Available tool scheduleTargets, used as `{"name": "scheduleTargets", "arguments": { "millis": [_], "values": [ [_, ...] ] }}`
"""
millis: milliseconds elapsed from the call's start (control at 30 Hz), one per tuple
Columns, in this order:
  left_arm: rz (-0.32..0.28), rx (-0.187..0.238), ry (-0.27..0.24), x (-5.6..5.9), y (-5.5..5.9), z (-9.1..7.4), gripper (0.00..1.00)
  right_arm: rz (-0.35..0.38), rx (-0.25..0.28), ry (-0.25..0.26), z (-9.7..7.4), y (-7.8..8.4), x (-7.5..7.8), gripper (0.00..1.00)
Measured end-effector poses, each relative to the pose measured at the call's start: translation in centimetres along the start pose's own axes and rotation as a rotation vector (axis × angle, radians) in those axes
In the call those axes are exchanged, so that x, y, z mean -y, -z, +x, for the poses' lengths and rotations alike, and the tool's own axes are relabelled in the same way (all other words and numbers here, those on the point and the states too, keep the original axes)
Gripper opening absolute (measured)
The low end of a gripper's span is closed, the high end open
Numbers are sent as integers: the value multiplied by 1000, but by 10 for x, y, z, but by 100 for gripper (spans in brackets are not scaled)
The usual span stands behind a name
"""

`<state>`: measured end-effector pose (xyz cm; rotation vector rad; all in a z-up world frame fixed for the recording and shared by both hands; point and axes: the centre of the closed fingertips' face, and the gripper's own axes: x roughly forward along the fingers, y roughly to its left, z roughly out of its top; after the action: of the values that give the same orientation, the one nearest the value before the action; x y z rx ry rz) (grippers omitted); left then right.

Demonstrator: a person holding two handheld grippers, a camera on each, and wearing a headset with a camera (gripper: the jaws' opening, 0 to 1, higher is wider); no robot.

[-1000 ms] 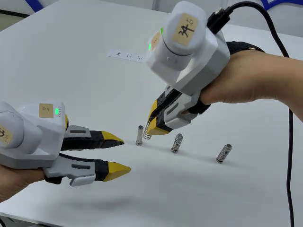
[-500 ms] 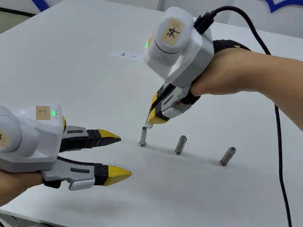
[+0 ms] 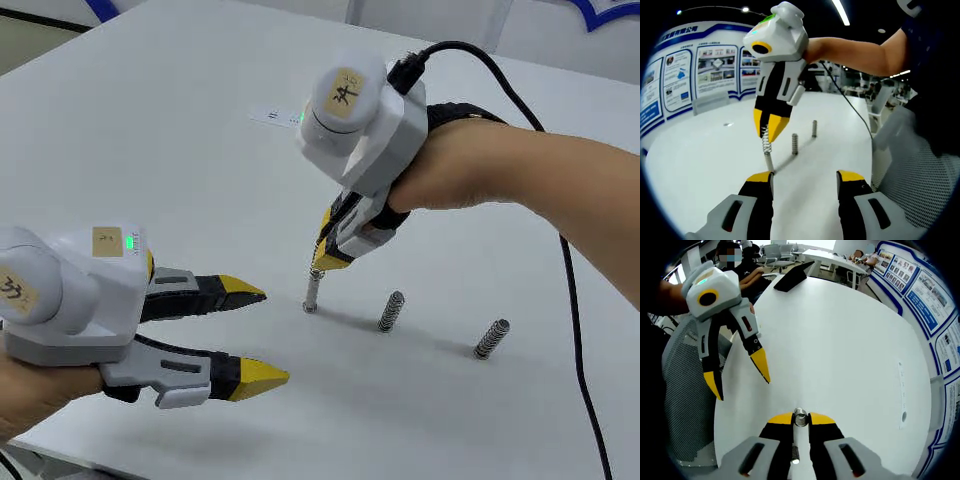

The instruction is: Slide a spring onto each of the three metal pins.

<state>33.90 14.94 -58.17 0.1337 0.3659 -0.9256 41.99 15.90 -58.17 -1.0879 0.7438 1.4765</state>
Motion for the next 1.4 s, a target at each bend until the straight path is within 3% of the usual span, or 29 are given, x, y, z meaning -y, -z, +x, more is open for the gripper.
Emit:
{"name": "scheduleTargets", "arguments": {
  "millis": [333, 933, 1400],
  "values": [
    [0, 3, 1, 0, 0, 0, 51, 13, -12, -10, 8, 3, 5, 12],
    [-5, -2, -4, -2, 2, 0, 50, 32, -57, -35, 38, 15, -9, 12],
    [-6, -9, -10, -4, 3, -1, 50, 35, -71, -31, 56, 22, -9, 12]
  ]
}}
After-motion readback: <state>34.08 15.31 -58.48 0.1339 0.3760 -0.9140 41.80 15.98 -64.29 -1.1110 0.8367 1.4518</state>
